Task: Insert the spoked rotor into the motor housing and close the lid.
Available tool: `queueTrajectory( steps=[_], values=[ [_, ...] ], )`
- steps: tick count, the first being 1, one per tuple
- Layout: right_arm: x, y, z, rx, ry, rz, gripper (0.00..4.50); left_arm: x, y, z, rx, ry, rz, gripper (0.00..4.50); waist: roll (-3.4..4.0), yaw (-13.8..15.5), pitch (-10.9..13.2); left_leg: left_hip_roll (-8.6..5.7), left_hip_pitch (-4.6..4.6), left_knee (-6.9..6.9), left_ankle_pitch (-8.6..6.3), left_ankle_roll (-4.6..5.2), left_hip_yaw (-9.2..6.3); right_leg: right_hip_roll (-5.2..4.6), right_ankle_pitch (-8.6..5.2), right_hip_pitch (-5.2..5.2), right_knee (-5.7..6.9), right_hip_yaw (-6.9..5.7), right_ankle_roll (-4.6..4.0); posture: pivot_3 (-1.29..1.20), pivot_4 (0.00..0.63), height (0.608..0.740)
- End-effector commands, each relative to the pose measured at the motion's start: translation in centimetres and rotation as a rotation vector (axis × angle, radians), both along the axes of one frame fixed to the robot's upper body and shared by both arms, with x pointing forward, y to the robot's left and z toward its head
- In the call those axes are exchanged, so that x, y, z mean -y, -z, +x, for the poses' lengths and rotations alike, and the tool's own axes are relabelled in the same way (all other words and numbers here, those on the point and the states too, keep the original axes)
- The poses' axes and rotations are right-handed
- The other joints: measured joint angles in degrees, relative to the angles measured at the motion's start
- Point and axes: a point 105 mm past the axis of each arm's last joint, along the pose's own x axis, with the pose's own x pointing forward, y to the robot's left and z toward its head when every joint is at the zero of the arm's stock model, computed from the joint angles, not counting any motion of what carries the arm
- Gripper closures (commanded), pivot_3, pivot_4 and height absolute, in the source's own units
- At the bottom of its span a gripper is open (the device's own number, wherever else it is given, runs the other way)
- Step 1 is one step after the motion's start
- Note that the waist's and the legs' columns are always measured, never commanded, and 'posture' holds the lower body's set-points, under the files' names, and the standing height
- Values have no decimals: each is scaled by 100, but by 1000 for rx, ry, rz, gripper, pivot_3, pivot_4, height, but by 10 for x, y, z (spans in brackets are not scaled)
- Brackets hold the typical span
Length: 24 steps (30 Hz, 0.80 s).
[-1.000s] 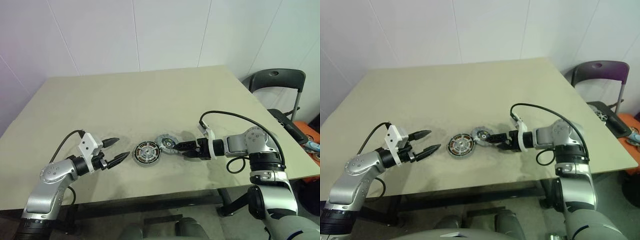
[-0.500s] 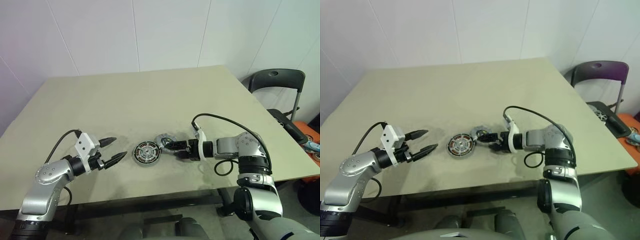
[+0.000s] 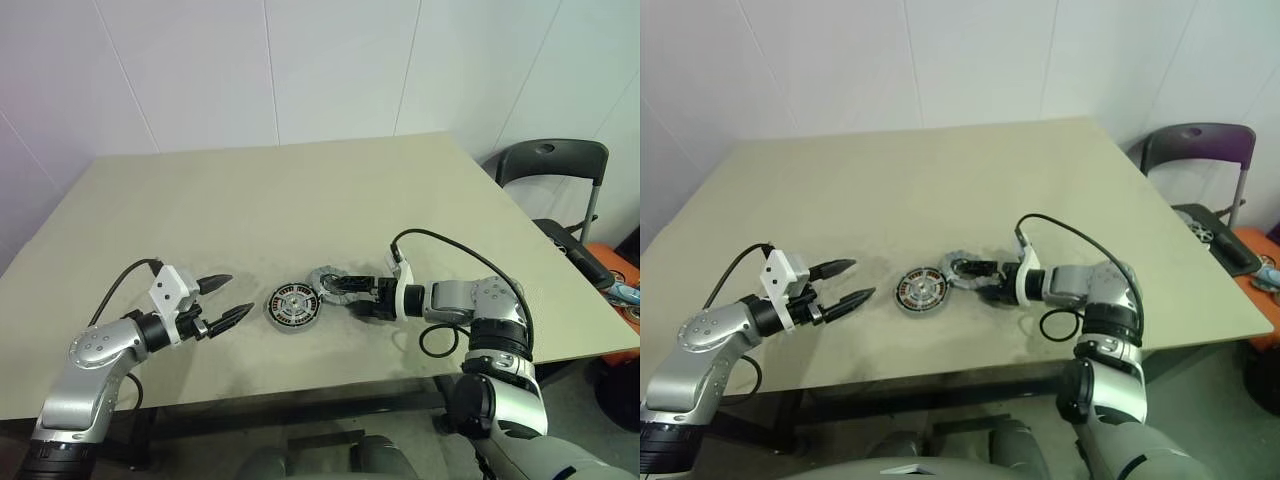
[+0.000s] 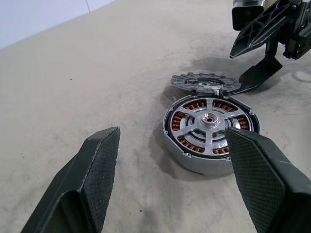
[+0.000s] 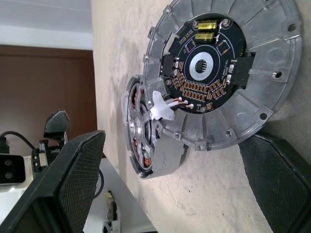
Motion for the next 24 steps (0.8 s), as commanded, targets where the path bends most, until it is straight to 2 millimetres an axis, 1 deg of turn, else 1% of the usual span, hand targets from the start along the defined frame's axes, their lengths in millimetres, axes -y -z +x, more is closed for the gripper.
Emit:
queueTrajectory(
  steps=[1, 5, 10, 12, 24],
  values=[
    [5, 0, 5, 14, 47, -21, 19, 0, -14, 0, 51, 11, 7, 838, 0, 2, 0, 0, 0, 0, 0, 0, 0, 0, 0, 0, 0, 0, 0, 0, 0, 740],
    [9, -8, 15, 57, 117, 7, 19, 0, -15, 0, 52, 12, 7, 838, 1, -1, 0, 0, 1, 0, 0, 0, 0, 0, 0, 0, 0, 0, 0, 0, 0, 740],
    [11, -12, 19, 81, 145, 17, 19, -1, -15, 1, 52, 11, 8, 838, 1, 6, 1, 0, -3, 0, 0, 0, 0, -1, 0, -1, -1, 0, 0, 0, 0, 740],
    [11, -11, 19, 101, 140, -25, 19, -1, -15, 1, 53, 12, 7, 838, 3, 4, 1, 0, -6, -2, 0, 0, 0, -1, 1, -4, -2, 0, 0, 0, 0, 740],
    [-14, -20, 21, 132, 118, 58, 19, -4, -19, 4, 63, 7, 17, 838, 4, -9, 2, 1, -14, -7, 0, 0, -1, 0, 4, -14, -3, 0, -4, 0, 0, 740]
  ],
)
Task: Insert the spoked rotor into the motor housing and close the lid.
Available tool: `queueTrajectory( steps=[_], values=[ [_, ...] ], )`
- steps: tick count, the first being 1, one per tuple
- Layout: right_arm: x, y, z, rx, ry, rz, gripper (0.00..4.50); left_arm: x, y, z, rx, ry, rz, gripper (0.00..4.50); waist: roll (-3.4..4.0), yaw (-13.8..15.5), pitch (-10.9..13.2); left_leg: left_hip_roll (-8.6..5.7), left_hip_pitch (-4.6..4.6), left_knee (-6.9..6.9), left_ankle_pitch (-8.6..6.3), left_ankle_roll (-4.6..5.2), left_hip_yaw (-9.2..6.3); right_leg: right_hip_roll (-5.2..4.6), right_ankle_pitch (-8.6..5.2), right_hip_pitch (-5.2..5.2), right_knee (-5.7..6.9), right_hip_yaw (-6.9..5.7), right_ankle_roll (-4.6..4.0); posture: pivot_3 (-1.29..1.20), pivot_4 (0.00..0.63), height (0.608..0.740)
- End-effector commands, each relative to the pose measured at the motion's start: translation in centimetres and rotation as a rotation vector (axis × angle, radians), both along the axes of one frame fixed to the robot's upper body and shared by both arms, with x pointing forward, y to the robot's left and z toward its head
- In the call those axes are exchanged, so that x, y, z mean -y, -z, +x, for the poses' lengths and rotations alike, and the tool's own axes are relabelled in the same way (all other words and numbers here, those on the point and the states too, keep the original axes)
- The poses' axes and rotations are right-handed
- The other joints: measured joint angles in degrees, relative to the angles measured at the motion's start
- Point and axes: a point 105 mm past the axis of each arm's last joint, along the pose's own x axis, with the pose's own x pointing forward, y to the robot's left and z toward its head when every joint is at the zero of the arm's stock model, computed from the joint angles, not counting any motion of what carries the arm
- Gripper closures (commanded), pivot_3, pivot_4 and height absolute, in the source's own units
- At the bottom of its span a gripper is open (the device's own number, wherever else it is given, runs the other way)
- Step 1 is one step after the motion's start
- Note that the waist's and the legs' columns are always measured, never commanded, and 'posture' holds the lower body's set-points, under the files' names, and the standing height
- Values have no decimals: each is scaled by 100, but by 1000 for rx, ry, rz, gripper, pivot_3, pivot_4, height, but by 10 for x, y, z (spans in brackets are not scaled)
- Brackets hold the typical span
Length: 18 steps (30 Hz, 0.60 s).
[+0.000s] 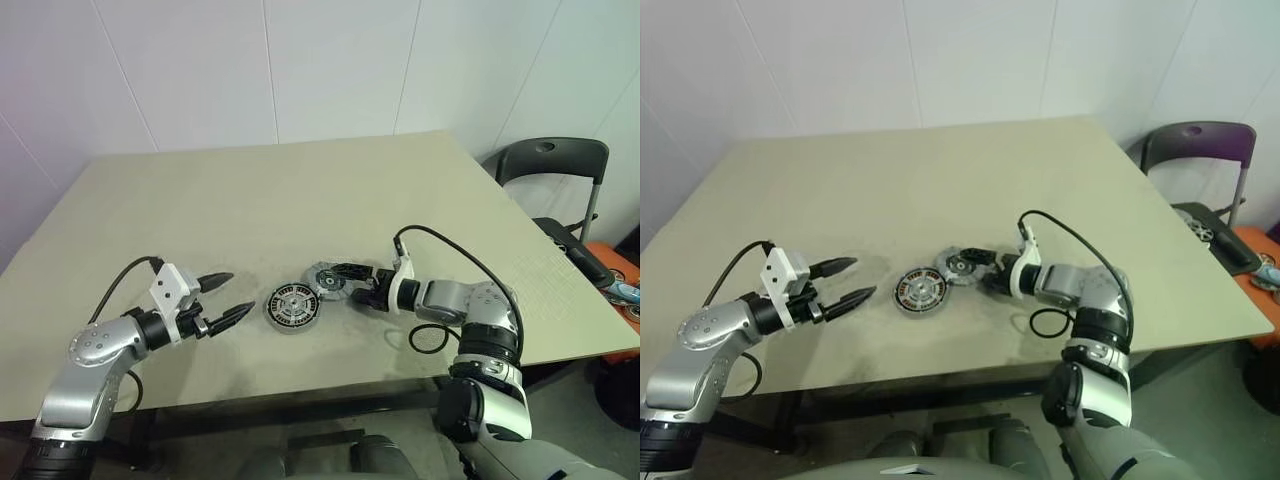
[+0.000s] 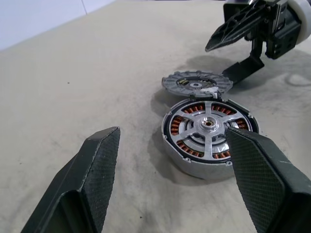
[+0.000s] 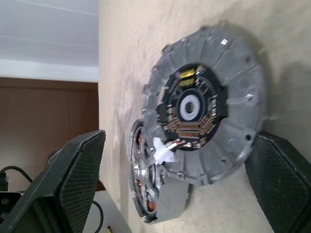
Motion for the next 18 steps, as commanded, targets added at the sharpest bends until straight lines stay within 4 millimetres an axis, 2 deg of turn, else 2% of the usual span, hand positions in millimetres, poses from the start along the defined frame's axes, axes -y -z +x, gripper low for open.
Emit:
queueTrajectory(
  steps=[1, 10, 18],
  values=[
    [-8, -19, 6, 68, -9, 44, 19, -6, -14, 2, 50, -9, 13, 838, 0, -3, 0, 0, -1, 0, 0, 0, 0, 0, 0, 0, 0, 0, 0, 0, 0, 740],
    [-20, -27, 8, 108, -3, 86, 19, -9, -17, 4, 56, -15, 22, 838, 2, -79, 1, 1, -3, -4, 0, 0, -1, 0, 0, -5, 0, 0, 0, 0, 0, 740],
    [-22, -44, 9, 196, 3, 123, 19, -11, -18, 5, 61, -24, 24, 838, 4, -134, 3, 1, -4, -5, 0, 0, -3, -2, 0, -7, 0, -1, 2, 0, 0, 740]
  ],
)
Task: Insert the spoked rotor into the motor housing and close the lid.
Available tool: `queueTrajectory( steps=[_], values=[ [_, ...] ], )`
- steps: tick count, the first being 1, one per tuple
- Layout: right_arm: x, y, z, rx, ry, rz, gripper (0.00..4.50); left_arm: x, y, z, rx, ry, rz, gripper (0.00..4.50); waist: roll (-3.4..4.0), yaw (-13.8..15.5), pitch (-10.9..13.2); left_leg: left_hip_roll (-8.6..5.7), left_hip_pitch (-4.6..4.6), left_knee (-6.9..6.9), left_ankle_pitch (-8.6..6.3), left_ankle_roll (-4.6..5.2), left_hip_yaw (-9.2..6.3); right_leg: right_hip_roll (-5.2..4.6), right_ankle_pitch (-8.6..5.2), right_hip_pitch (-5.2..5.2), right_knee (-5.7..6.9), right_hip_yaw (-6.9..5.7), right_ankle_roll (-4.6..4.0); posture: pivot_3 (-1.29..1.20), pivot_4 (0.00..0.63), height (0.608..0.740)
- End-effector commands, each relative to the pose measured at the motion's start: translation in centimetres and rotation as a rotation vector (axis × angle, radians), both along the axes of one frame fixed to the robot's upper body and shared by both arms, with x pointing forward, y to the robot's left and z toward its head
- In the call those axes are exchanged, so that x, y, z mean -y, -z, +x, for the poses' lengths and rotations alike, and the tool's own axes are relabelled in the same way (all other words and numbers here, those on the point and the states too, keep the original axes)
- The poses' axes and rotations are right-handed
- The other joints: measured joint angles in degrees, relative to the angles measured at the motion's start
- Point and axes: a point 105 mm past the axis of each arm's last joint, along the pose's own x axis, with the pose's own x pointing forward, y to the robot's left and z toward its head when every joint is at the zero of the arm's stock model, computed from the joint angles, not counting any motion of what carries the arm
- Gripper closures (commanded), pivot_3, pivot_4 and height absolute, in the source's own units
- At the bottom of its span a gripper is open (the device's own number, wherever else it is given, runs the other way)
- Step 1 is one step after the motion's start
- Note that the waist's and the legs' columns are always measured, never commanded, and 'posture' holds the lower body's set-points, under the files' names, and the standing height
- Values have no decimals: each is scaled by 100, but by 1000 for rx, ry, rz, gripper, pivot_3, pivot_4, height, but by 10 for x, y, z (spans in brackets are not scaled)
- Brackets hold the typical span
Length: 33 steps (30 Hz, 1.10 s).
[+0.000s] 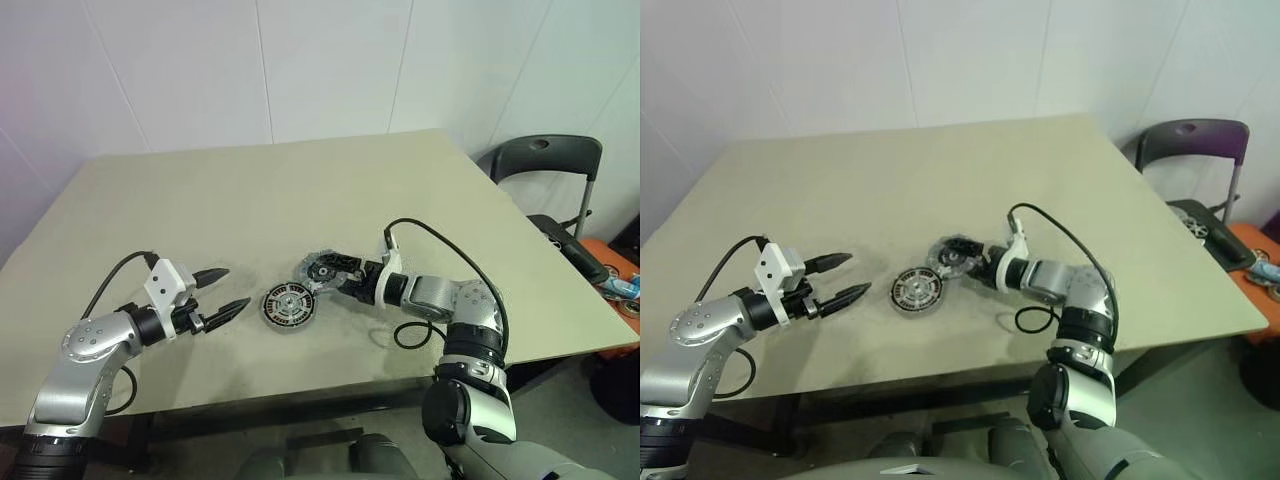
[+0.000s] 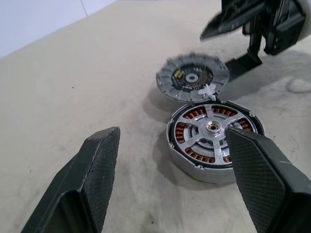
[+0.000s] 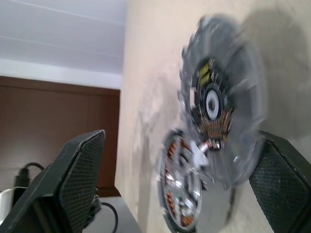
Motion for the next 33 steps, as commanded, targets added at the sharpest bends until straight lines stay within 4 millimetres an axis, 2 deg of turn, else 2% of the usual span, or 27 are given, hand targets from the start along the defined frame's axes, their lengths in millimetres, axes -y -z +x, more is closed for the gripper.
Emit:
queueTrajectory(
  steps=[1, 7, 11, 17, 20, 27, 30, 33],
  values=[
    [-4, -22, 3, 92, -8, 42, 19, -6, -14, 3, 50, -17, 3, 838, 1, -7, 0, 0, 0, 0, 0, 0, 0, 0, -1, -1, 0, 0, 2, 0, 0, 740],
    [-13, -28, 3, 116, -37, 71, 19, -15, -20, 6, 66, -39, 11, 838, 2, -4, 1, 1, 0, 0, 0, 0, 0, 1, 0, -2, 0, 0, 1, 0, 0, 740],
    [-26, -38, -6, 158, -113, 118, 19, -22, -25, 8, 79, -55, 20, 838, 3, -12, 2, 1, -1, -1, 0, 0, 1, 1, 0, -4, 0, 0, 1, 0, 0, 740],
    [-33, -43, -23, 197, -221, 120, 19, -24, -29, 8, 86, -57, 26, 838, 5, 1, 4, 1, -5, -1, 0, 0, 0, 0, 0, -6, 0, 0, 0, 0, 0, 740],
    [-34, -37, -29, 202, -265, 72, 19, -27, -30, 7, 86, -61, 31, 838, 5, 0, 4, 0, -5, 1, 0, 0, -1, -2, 0, -5, 0, 0, 0, 0, 0, 740],
    [-37, -45, -34, 276, -333, 20, 19, -23, -28, 6, 81, -53, 28, 838, 8, -3, 5, 2, -4, -1, 0, 0, -1, 1, -2, -7, 0, -1, 2, 0, 0, 740],
    [-38, -49, -35, 360, -380, -79, 19, -19, -26, 5, 78, -44, 22, 838, 8, -2, 6, 1, -6, 0, 0, 0, -1, -1, -2, -7, 0, -1, 4, 0, 0, 740],
    [-37, -50, -35, 589, -438, -269, 19, -16, -25, 5, 74, -37, 17, 838, 8, 4, 6, -1, -9, 1, 0, -1, 0, -5, -6, -6, -6, -2, 10, 0, 0, 740]
  ],
)
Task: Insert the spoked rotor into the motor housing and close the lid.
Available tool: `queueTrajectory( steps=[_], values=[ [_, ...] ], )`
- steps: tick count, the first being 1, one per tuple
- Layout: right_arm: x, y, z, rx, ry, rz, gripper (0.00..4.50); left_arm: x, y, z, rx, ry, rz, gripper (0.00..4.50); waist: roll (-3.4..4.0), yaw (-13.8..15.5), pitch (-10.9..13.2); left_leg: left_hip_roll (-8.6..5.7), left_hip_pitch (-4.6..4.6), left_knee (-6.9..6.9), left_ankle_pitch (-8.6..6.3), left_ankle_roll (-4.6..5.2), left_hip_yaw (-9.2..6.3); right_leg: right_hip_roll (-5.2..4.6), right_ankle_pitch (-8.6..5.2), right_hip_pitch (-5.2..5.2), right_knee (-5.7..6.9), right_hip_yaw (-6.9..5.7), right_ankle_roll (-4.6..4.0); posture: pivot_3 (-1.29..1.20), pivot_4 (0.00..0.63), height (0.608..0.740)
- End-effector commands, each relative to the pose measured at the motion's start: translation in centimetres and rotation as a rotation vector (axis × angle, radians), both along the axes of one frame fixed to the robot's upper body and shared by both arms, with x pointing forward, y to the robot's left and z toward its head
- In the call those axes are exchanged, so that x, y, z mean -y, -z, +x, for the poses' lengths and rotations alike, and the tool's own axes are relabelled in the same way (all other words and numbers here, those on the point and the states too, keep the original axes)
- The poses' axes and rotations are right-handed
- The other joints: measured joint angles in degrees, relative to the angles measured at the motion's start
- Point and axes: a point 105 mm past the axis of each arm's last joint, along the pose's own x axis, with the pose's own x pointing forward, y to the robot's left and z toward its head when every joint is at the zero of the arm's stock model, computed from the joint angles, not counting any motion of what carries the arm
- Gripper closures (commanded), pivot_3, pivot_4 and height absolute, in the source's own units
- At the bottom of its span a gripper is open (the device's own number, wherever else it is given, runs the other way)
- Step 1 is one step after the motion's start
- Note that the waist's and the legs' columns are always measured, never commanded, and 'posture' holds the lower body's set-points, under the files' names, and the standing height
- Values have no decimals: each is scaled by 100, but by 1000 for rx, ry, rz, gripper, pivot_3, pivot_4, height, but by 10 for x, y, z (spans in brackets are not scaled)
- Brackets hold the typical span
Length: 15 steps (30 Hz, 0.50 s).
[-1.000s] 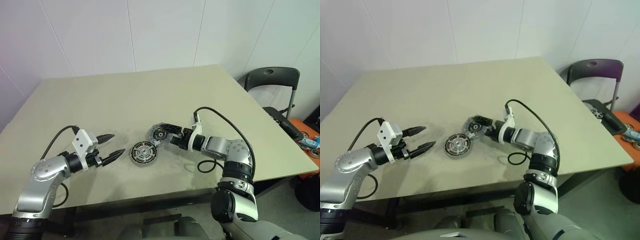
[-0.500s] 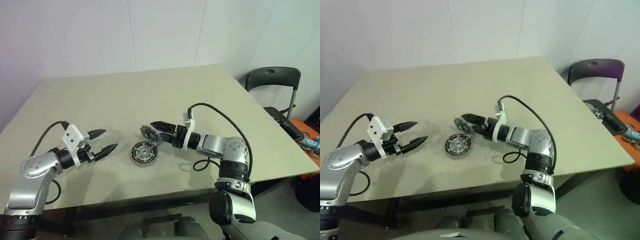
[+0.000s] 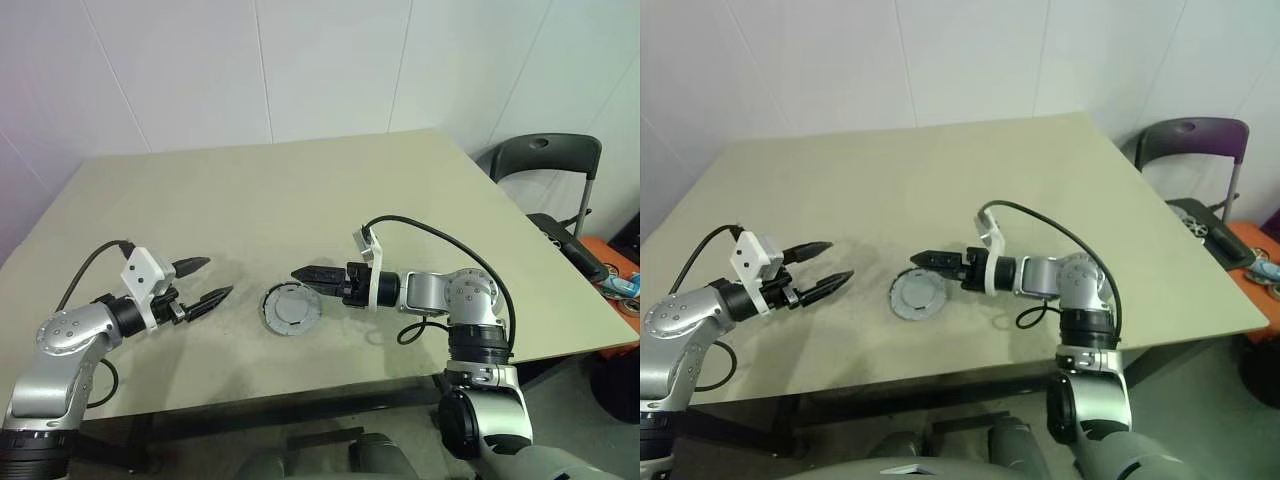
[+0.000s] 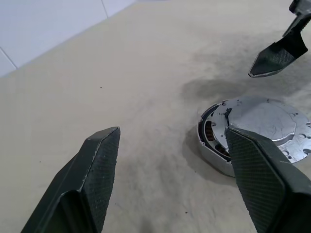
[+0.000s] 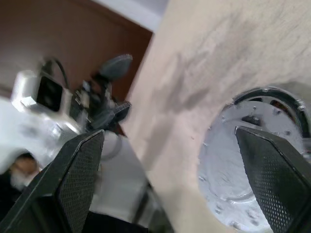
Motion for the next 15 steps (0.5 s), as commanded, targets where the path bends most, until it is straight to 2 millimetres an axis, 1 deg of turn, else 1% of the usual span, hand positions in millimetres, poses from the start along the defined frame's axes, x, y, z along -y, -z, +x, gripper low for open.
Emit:
queueTrajectory(
  steps=[1, 2, 4, 7, 9, 15],
  values=[
    [-8, -19, -2, 342, -102, -94, 19, 7, -10, -1, 39, 22, -6, 838, -1, 0, 0, -1, -1, 0, 0, 0, 0, -1, -1, 0, -4, -1, 3, 0, 0, 740],
    [-8, -20, -1, 419, -126, -125, 19, 8, -9, -1, 38, 24, -8, 838, -2, 0, 0, -1, -1, -1, 0, 0, 0, -1, -2, 2, -7, -1, 4, 0, 0, 740],
    [-9, -20, 1, 521, -162, -165, 19, 10, -8, -2, 37, 27, -11, 838, -3, -10, 0, -1, -1, -2, 0, -1, 0, -1, -2, 3, -14, -2, 6, 0, 0, 740],
    [-13, -21, 1, 646, -246, -208, 19, 13, -7, -3, 34, 32, -19, 838, -4, -2, 1, 1, -1, -4, 0, -1, 0, -1, -1, 2, -15, -2, 5, 0, 0, 740],
    [-16, -16, -2, 723, -319, -259, 19, 14, -5, -4, 32, 33, -23, 838, -4, 8, 1, 2, -1, -3, 0, -1, -2, -1, 3, 2, -14, -2, 0, 0, 0, 740],
    [-25, -2, -4, 819, -438, -323, 19, 16, -2, -8, 23, 27, -34, 838, -8, 23, 0, 0, -1, -1, -1, -1, -5, -4, 7, 6, -15, -2, -7, 0, 0, 740]
  ],
)
